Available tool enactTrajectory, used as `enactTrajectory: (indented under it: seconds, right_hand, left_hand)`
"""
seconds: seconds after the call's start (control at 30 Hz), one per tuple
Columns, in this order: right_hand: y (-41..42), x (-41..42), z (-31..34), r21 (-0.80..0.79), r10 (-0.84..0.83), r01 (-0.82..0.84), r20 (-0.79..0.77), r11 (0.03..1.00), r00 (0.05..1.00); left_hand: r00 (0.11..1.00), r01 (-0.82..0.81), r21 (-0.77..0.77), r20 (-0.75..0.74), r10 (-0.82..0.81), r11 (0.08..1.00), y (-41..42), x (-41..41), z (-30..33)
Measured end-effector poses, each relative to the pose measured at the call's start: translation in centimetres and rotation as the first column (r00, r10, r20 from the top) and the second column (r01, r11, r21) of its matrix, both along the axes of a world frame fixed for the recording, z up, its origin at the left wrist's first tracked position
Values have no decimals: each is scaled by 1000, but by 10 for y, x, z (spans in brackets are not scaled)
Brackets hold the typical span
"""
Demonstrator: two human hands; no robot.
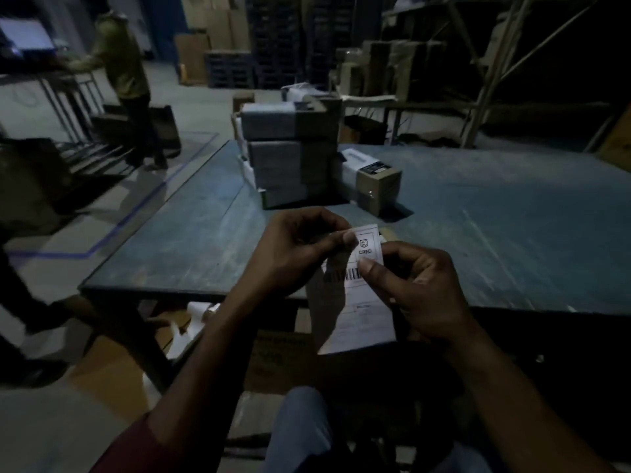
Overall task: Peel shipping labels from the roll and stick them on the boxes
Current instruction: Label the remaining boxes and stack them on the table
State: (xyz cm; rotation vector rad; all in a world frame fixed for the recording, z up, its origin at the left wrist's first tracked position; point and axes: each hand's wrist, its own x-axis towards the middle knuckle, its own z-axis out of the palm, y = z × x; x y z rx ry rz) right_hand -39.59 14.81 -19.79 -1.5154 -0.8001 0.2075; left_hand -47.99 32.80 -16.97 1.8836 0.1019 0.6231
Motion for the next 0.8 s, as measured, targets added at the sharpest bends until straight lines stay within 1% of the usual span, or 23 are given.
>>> enactTrajectory:
  seconds: [0.07,0.2,0.27,0.3,0.33,0.37,0.4,0.43,0.47,0.53,0.6,0.67,0.7,0.8]
  right_hand:
    - [-7,18,3,-20,-44,44,-43,999,998]
    - [-17,50,5,-61,-135,129,-98,990,986]
    - [-23,65,8,-50,-172,166,-136,985,976]
    - [-27,71,10,-29,-183,181,-178,983,967]
    - [-32,76,11,-7,-186,190,-226,982,956]
    - [-35,82,12,11,-186,196,-268,981,945]
    - [-38,87,12,22,-189,205,-300,978,935]
    - [-41,92,11,28,-194,215,-325,976,926]
    - [-43,96,10,30,-199,222,-343,975,918]
    - [-47,102,9,30,-201,228,-369,973,907]
    - [-49,105,9,23,-203,229,-382,973,902]
    - [-53,108,12,37,-197,231,-402,972,894]
    - [-57,109,14,44,-196,234,-411,971,890]
    - [-72,118,15,24,-227,258,-405,966,886]
  left_hand:
    - [1000,-12,9,-16,12,1000,-7,21,0]
    - [996,11,215,-90,8,976,-10,43,-14]
    - [987,13,212,-162,22,977,-3,45,-21]
    - [975,-13,222,-211,61,975,4,45,-24]
    - [957,-45,285,-264,124,958,11,46,-26]
    - [924,-60,385,-327,197,921,19,46,-28]
    - [885,-42,473,-391,252,880,25,46,-29]
    - [851,-3,529,-444,280,849,29,47,-32]
    - [841,22,553,-461,284,833,32,49,-35]
    - [866,15,521,-434,249,854,34,56,-38]
    - [885,59,414,-443,145,908,26,69,-38]
    - [889,114,331,-455,52,937,6,88,-37]
    - [899,129,319,-438,25,939,-6,99,-38]
    - [942,186,377,-332,-56,907,-44,128,-38]
